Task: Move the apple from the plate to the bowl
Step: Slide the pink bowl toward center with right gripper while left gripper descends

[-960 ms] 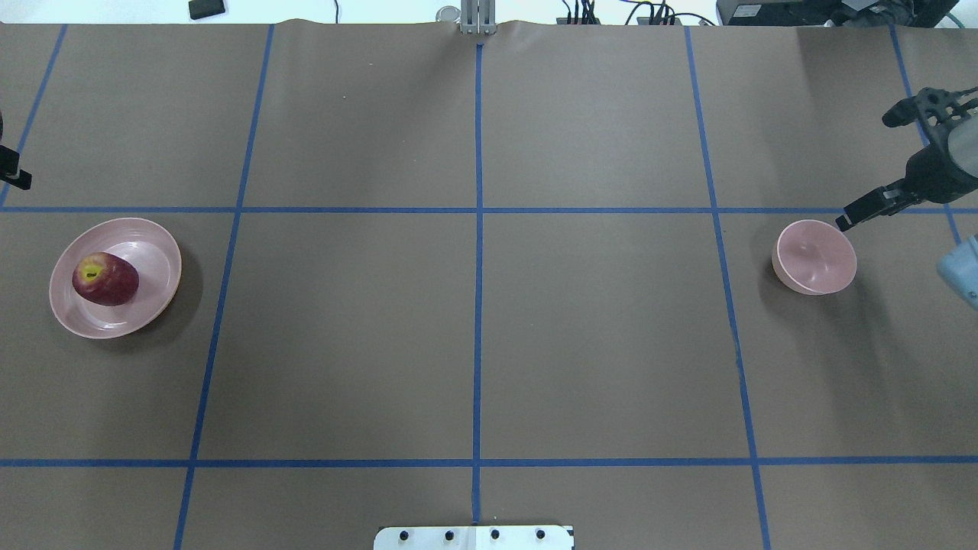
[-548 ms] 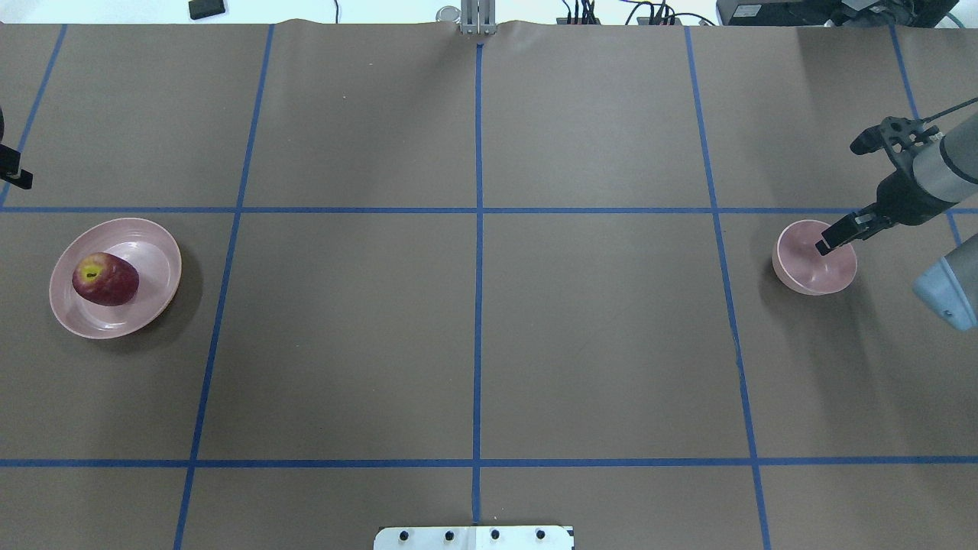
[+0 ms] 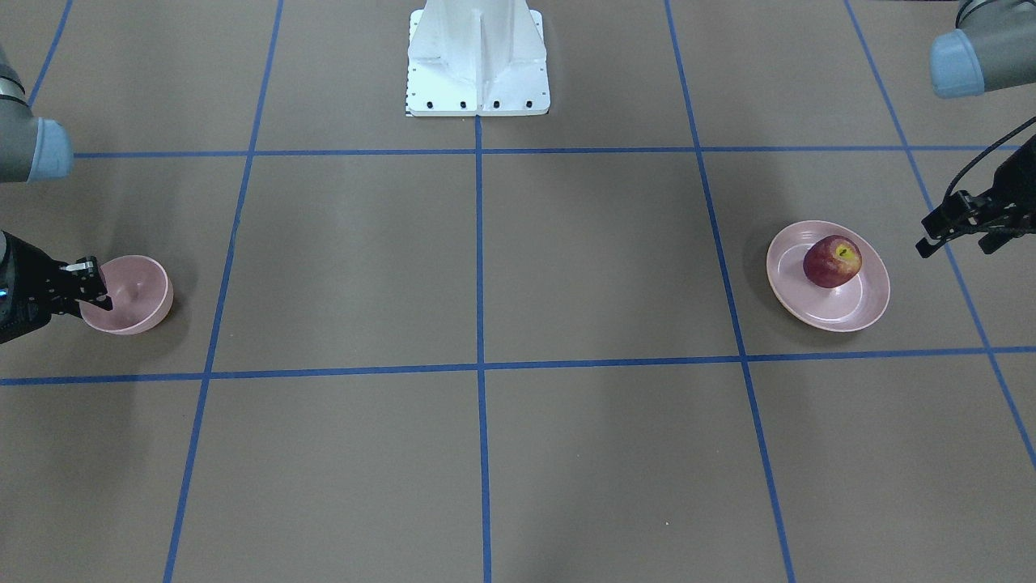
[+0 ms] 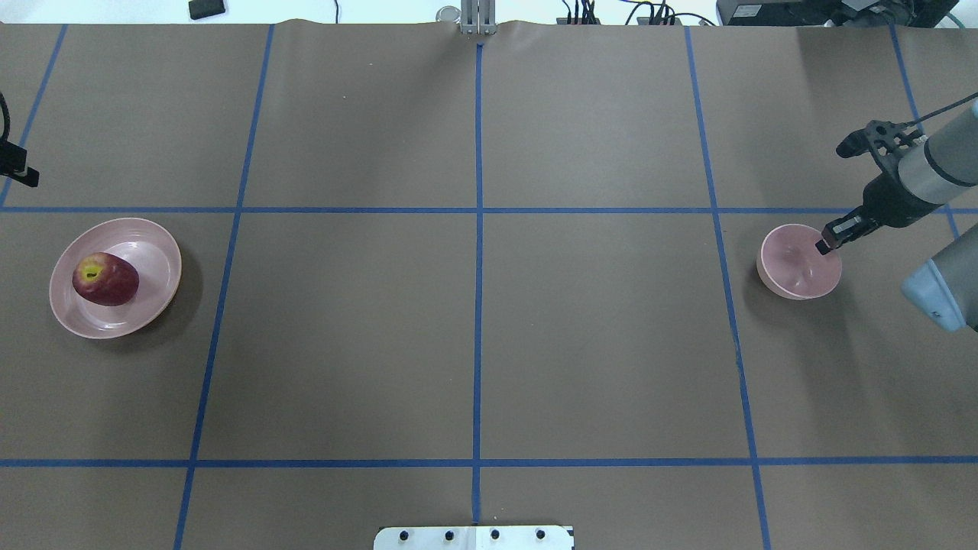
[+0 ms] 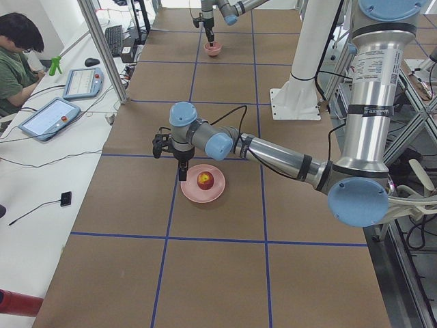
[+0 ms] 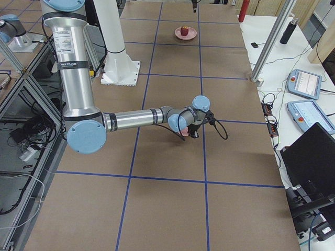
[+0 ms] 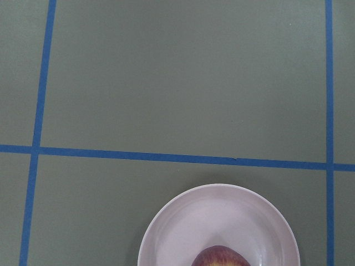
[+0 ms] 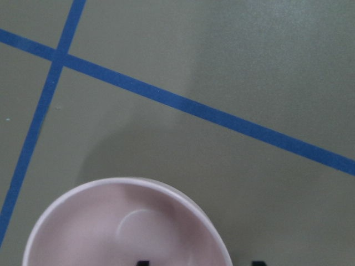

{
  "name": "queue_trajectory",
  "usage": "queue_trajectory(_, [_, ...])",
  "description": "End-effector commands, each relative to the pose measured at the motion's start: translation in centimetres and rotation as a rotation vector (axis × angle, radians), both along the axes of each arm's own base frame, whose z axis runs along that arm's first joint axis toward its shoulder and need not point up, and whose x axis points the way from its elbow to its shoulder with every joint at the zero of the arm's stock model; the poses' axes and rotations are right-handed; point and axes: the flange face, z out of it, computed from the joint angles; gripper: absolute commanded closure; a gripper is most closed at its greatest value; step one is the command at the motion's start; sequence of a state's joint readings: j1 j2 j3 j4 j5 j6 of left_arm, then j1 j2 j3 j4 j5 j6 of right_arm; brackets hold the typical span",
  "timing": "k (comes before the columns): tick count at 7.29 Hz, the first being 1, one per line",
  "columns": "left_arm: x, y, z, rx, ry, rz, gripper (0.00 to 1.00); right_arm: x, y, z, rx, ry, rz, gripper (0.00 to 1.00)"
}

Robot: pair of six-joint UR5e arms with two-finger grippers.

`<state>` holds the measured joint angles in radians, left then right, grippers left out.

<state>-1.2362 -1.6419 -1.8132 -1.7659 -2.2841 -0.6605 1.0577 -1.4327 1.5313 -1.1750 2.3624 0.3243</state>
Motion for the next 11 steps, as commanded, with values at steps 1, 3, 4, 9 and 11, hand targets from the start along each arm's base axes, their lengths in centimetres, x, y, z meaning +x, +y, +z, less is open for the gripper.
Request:
queue_trajectory(1, [3.0, 0.3, -1.0, -0.024, 0.008, 0.010, 0.01, -1.2, -1.8, -4.2, -0.061, -0.068, 0.039, 1.00])
queue_trajectory(3, [6.2, 1.2, -0.8, -0.054, 0.003, 0.036, 0.02, -2.2, -3.4, -8.9, -0.102, -0.119, 0.084, 1.00])
queue_trajectory(4, [7.3, 1.4, -0.6, -0.039, -0.026, 0.041, 0.02, -2.6, -4.3, -11.2, -0.126, -0.148, 0.105, 1.00])
queue_trajectory(9, [9.7, 1.7, 3.4, -0.034, -0.067, 0.073, 0.02, -3.9, -6.8, -20.2, -0.200, -0.232, 0.178, 1.00])
queue_trajectory(11, [10.7, 1.4, 5.9, -0.023, -0.056, 0.081, 0.02, -4.1, -6.8, -21.4, -0.194, -0.243, 0.179, 1.00])
